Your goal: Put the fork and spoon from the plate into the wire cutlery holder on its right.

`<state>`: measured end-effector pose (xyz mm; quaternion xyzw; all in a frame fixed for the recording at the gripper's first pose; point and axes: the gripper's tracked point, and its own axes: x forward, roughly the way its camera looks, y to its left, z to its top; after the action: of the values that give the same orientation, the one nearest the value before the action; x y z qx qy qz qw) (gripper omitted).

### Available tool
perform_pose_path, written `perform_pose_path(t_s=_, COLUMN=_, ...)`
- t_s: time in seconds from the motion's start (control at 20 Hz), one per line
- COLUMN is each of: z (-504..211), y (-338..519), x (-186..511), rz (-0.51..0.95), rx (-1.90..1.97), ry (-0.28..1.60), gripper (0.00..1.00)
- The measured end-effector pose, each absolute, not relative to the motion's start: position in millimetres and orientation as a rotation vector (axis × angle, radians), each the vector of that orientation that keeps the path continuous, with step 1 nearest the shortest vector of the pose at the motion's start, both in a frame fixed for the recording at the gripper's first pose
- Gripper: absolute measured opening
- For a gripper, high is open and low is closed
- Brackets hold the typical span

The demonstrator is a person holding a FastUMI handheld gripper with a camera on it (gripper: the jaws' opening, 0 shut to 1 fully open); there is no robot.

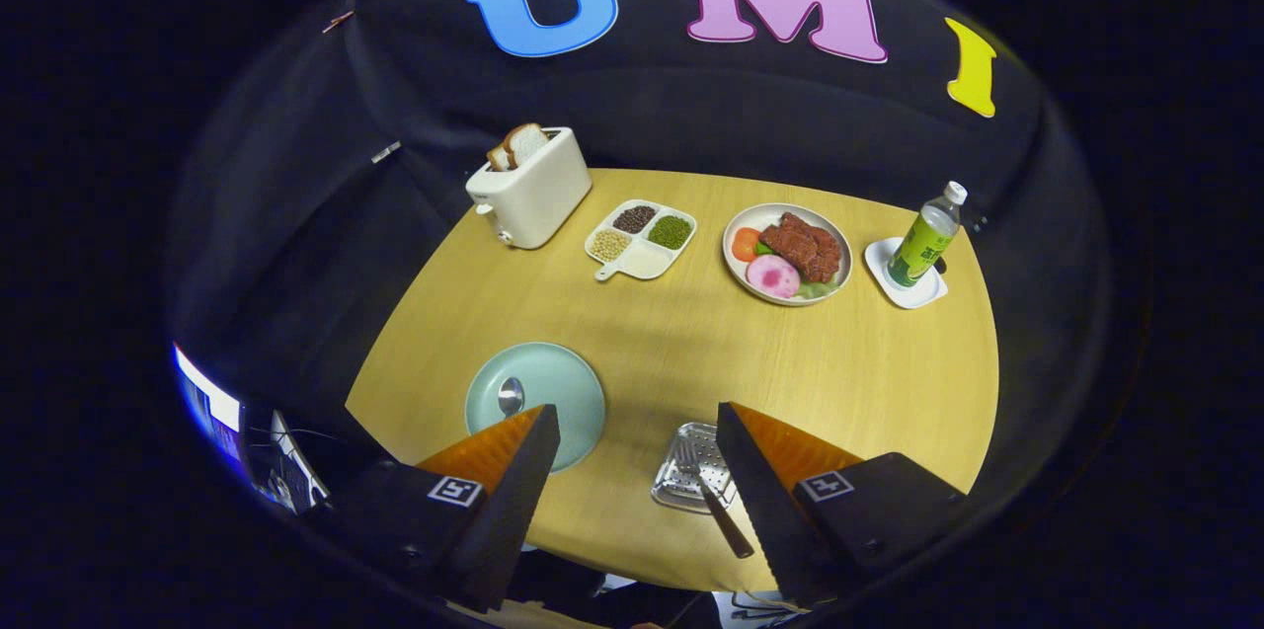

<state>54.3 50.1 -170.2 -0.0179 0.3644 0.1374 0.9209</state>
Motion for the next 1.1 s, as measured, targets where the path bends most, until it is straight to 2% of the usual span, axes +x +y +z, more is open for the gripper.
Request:
perform_pose_path(t_s=0.25, z=-192.2, y=109.9, x=50.1, rz=0.338, rx=-0.03, ry=0.757, gripper=1.0)
perform_pose_path(t_s=0.6, z=-263.3, y=175.4, x=36.6, rz=0.395, rx=-0.073, ry=0.908, gripper=1.0)
perform_pose_path(t_s=0.9, z=-330.5, y=195.7, x=32.4, rz=0.358, rx=-0.103, ry=1.037, gripper=1.0)
perform_pose_path(t_s=1.1, z=-356.4, y=199.5, x=36.5, rz=0.319, rx=-0.152, ry=1.058, gripper=1.0)
